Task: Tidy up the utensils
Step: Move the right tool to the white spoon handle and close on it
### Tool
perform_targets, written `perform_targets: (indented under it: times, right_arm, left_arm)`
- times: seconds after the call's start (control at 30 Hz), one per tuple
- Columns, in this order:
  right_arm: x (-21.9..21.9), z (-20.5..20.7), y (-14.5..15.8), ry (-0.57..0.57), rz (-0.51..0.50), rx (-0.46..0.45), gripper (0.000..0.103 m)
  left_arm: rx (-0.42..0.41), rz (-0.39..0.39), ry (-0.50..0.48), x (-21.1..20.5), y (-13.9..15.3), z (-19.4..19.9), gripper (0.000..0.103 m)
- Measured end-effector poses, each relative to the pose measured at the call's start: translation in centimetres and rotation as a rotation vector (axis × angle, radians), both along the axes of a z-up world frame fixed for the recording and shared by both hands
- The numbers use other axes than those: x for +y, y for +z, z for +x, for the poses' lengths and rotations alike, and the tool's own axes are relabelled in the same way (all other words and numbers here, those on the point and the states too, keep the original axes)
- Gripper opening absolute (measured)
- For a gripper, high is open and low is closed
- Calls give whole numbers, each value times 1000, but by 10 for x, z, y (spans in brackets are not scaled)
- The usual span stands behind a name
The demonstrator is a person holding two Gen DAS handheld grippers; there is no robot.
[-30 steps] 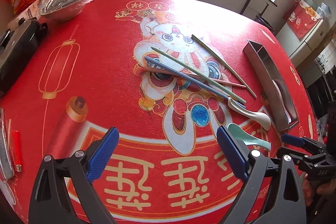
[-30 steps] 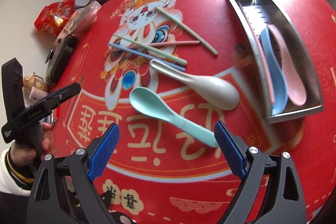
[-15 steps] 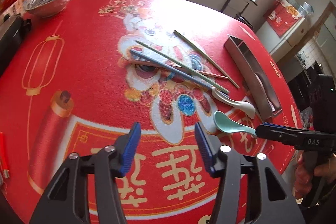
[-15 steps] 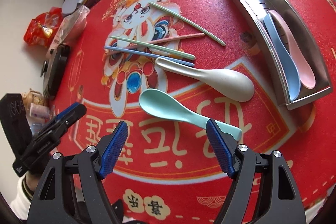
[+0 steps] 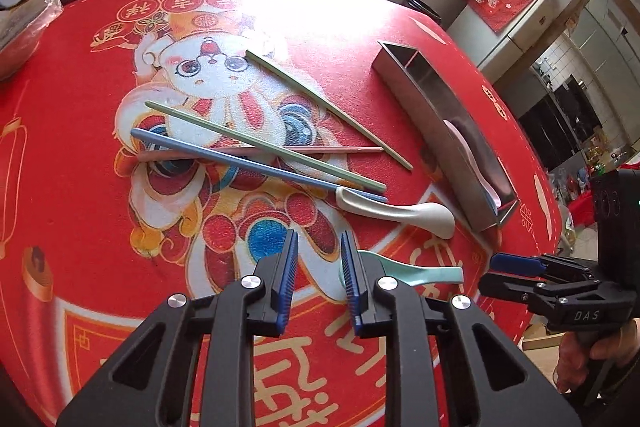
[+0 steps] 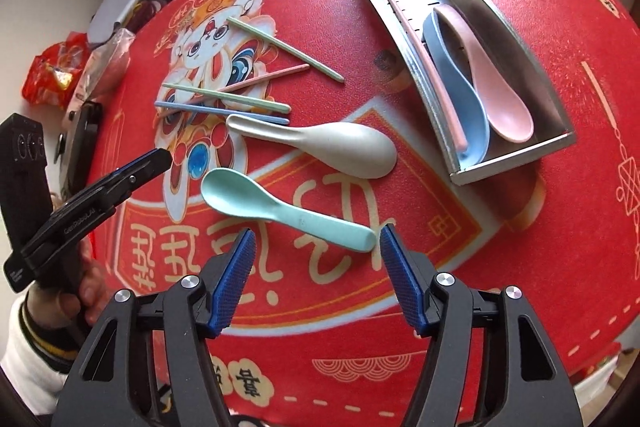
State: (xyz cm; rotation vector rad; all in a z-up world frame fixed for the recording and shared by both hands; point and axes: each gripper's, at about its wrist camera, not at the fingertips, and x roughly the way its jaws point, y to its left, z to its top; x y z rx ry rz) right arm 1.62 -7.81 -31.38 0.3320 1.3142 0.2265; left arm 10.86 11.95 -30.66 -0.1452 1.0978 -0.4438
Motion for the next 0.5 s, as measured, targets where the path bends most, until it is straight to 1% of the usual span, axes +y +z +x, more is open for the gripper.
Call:
perform_targets:
  times: [0.03, 0.1, 0.13, 0.23, 0.27, 0.33, 0.4, 0.5]
  right_arm:
    - [1, 3, 2, 15, -7, -8, 54]
    - [5, 13, 6, 64, -26, -38, 52]
    - [9, 19, 8, 97, -44, -56, 49]
    - [29, 40, 11, 232, -107, -102, 40]
    - [37, 45, 11, 284, -141, -120, 35]
    - [57, 54, 7, 410, -236, -153, 31]
    - [73, 58, -1, 524, -328, -164, 31]
    - [90, 56, -14, 668, -420, -145, 31]
  left_arm:
    - [2, 8, 12, 4, 0, 1, 21]
    - [2, 19, 41, 16, 1, 4, 21]
    - [1, 19, 57, 22, 3, 4, 21]
    - [-2, 20, 102, 36, 5, 4, 21]
    - [-1, 21, 114, 40, 6, 3, 21]
    - [2, 17, 134, 46, 6, 1, 21]
    - [6, 11, 151, 50, 5, -3, 21]
    - [17, 2, 165, 54, 2, -8, 21]
